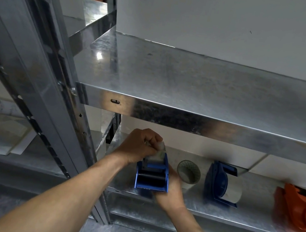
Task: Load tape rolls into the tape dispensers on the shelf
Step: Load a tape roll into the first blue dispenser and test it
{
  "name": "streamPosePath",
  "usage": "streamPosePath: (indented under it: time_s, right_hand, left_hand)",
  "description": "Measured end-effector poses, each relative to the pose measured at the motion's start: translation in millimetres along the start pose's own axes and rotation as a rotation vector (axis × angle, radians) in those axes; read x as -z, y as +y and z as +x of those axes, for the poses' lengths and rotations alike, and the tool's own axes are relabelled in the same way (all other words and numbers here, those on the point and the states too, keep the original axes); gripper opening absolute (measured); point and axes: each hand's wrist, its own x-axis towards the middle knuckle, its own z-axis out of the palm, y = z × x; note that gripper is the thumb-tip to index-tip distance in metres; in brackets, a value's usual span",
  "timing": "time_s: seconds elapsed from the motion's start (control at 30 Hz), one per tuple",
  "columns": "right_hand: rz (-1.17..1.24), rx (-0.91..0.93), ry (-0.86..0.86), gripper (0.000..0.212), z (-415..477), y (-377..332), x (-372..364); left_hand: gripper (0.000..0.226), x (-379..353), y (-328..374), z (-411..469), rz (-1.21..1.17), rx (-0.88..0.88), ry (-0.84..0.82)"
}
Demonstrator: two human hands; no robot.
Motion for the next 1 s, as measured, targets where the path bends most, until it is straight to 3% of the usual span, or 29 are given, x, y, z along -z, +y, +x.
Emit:
streamPosePath:
  time_s: [0.13, 0.23, 0.37, 0.53, 0.8, 1.0]
  right_hand:
    - [0.088, -0.046, 0.004, 0.023, 0.7, -3.1, 0.1]
    - [0.231, -0.09, -0.043, 0.024, 2.1, -8.6, 3.7]
    - [0.221, -0.11, -0.114, 0.027, 0.8, -6.4, 3.9]
    - [0.248, -0.101, -0.079, 0.027, 0.1, -4.6, 1.6]
    - [0.403, -0.173, -0.03, 0.049, -1.8, -1.0, 12.0]
    - [0.446, -0.223, 0.021, 0.043, -1.1, -2.0, 15.1]
  left_hand:
    - [0.035, 0.4, 4.5, 0.9, -0.164, 0.062, -0.003]
    - [0.022, 2.4, 1.5, 3.9, -0.267, 0.115, 0.026]
    - [0.006, 7.1, -6.1, 3.4, -0.212, 0.167, 0.035]
    - [0.01, 3.8, -6.7, 1.2, -0.209, 0.153, 0.022]
    - [0.029, 4.7, -2.6, -8.1, -0.377, 0.14, 0.015]
    - [0.026, 3.6, 1.6, -18.0, -0.329, 0.08, 0.0]
